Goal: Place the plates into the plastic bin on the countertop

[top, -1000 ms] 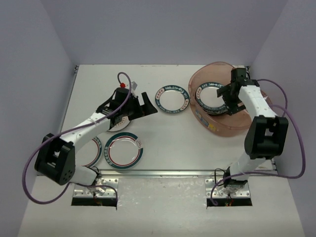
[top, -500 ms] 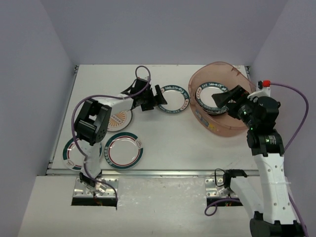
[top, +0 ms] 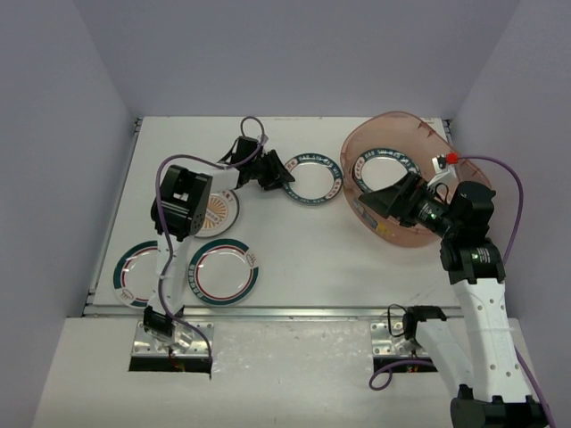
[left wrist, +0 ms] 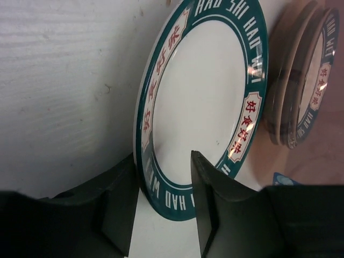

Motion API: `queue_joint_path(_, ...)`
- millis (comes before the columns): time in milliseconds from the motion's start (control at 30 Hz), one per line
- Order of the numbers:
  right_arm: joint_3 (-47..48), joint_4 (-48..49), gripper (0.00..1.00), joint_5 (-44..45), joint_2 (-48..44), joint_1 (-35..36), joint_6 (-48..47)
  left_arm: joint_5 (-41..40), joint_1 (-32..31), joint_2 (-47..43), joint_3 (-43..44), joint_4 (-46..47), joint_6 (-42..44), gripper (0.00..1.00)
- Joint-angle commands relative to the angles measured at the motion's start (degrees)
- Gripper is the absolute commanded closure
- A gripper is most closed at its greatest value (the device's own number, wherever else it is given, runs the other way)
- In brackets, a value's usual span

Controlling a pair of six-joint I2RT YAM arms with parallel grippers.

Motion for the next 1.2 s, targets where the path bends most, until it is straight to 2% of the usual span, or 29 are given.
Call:
queue_joint_path(0, 0.94, 4.24, 0.01, -4.51, -0.04, -0.17, 0.38, 3.9, 0.17, 4.7, 1.0, 0.86, -1.34, 0.71)
queue_joint_path(133, 0.27, 4.93, 0.01, -5.65, 0.23, -0.17, -0.8, 3.76, 1.31, 2.55, -0.14, 1.34, -2.53, 1.0)
queue_joint_path(200, -0.35, 4.87, 0.01, -6.21, 0.57, -0.17, -2.29, 1.01, 2.06, -2.58, -4.04, 1.41, -2.33, 1.0)
queue_joint_path(300, -1.91, 7.01, 0.01, -8.87, 1.16, -0.17, -2.14, -8.62, 3.64, -19.72, -15.58, 4.18, -3.0, 1.0)
queue_joint_path(400, -3.38, 12.95, 0.01, -11.45, 1.66, -0.17, -0.24, -11.23, 3.78, -32.68, -25.83, 5.41, -1.96, 1.0)
queue_joint_path(500, -1.16, 13.87, 0.01, -9.89, 4.58, -0.17, -1.15, -5.7, 2.88, -43.36, -32.22, 6.69, -1.24, 1.0)
queue_joint_path(600, 2.16, 8.91, 0.01, -7.98, 9.43, 0.09, -6.48, -0.83, 0.79, -50.96, -36.73, 8.82, -1.5, 1.0)
queue_joint_path(667, 4.47, 7.17, 0.01, -8.98, 13.68, 0.64, -9.37, 5.87, -1.14, -54.39, -38.58, 12.42, -2.93, 1.0)
queue_joint_path(800, 8.02, 2.17, 0.01, -2.26, 18.28, 5.36, -16.16, 10.24, -7.15, -57.3, -36.93, 12.19, -2.32, 1.0)
queue_joint_path(933, 6.48, 1.77, 0.01, 1.48, 18.93, 5.46, -16.98, 11.66, -9.43, -58.19, -37.39, 14.15, -3.64, 1.0)
queue_joint_path(1000, 4.82, 3.0, 0.14, -0.46, 18.75, 5.46, -17.41, 12.05, -9.51, -58.4, -38.21, 16.14, -4.95, 1.0)
queue_joint_path(1033, 4.14, 3.44, 0.29, -1.64, 18.63, 5.46, -17.56, 12.05, -9.49, -58.34, -38.34, 16.34, -5.12, 1.0)
queue_joint_path(1133, 3.39, 3.84, 0.93, -3.31, 17.77, 5.37, -17.59, 11.21, -9.47, -58.44, -38.09, 16.22, -5.13, 1.0)
queue_joint_path(1167, 3.23, 3.83, 0.98, -2.85, 17.19, 5.37, -17.53, 10.06, -9.47, -58.55, -37.67, 15.09, -4.37, 1.0)
